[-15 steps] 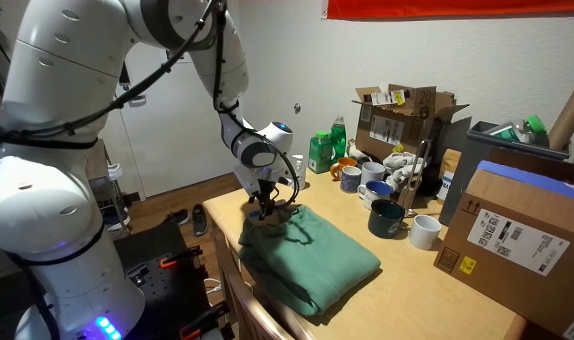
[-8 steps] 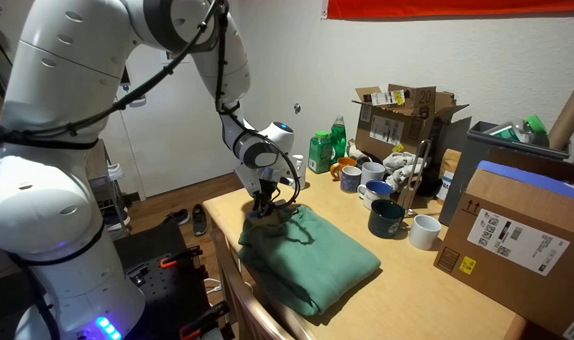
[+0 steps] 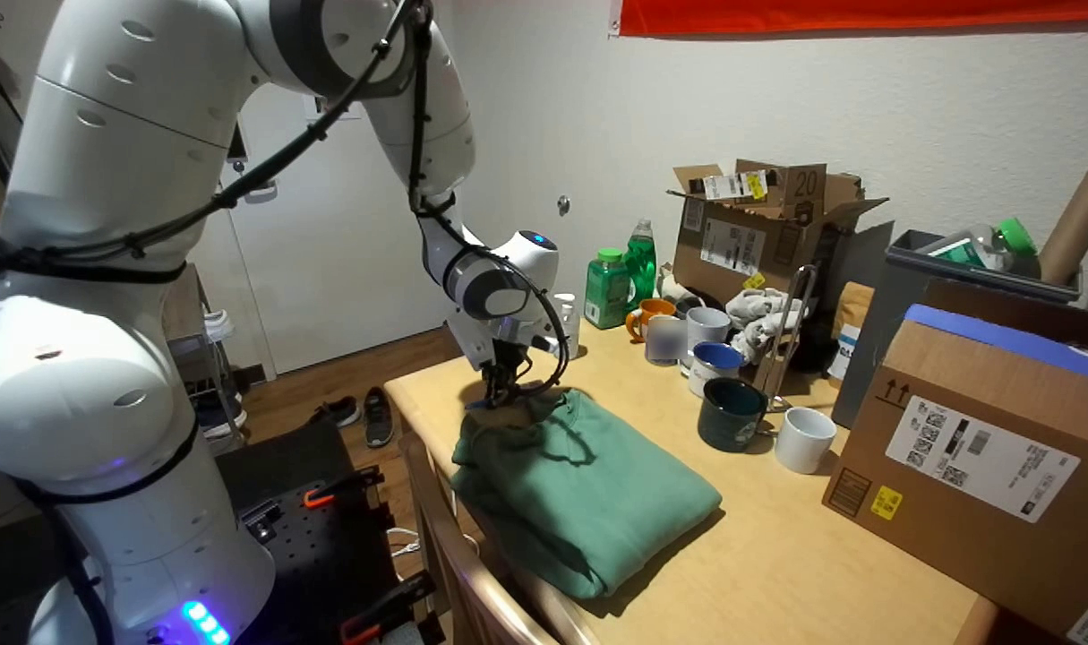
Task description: Pick the object next to the sweater and rub it against the sweater
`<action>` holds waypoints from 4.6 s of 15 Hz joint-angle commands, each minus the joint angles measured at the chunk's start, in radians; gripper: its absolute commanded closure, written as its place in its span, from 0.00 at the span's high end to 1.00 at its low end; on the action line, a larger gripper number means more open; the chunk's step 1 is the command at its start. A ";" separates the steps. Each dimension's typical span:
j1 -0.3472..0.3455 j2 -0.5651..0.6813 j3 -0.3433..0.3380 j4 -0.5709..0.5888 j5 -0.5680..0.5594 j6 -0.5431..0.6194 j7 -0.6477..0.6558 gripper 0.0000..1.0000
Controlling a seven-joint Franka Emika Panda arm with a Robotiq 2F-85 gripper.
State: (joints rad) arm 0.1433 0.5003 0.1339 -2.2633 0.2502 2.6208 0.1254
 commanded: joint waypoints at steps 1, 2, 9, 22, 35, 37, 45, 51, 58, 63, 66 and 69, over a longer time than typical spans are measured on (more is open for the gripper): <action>0.023 -0.056 -0.019 -0.037 -0.033 -0.008 0.057 0.06; 0.028 -0.071 -0.021 -0.045 -0.039 -0.012 0.064 0.06; 0.062 -0.214 -0.027 -0.085 -0.113 -0.159 0.150 0.05; 0.008 -0.380 -0.073 -0.187 -0.185 -0.239 0.231 0.04; -0.018 -0.412 -0.078 -0.220 -0.289 -0.295 0.183 0.03; -0.022 -0.393 -0.079 -0.215 -0.278 -0.270 0.191 0.13; -0.022 -0.388 -0.084 -0.205 -0.309 -0.289 0.196 0.03; -0.030 -0.373 -0.096 -0.189 -0.400 -0.309 0.169 0.03; -0.075 -0.290 -0.125 -0.136 -0.378 -0.258 0.116 0.03; -0.098 -0.196 -0.131 -0.089 -0.360 -0.193 0.030 0.03; -0.102 -0.153 -0.128 -0.066 -0.352 -0.163 0.005 0.03; -0.107 -0.120 -0.127 -0.050 -0.331 -0.156 -0.007 0.03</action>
State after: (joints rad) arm 0.0482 0.3432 0.0017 -2.3371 -0.1193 2.4426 0.1575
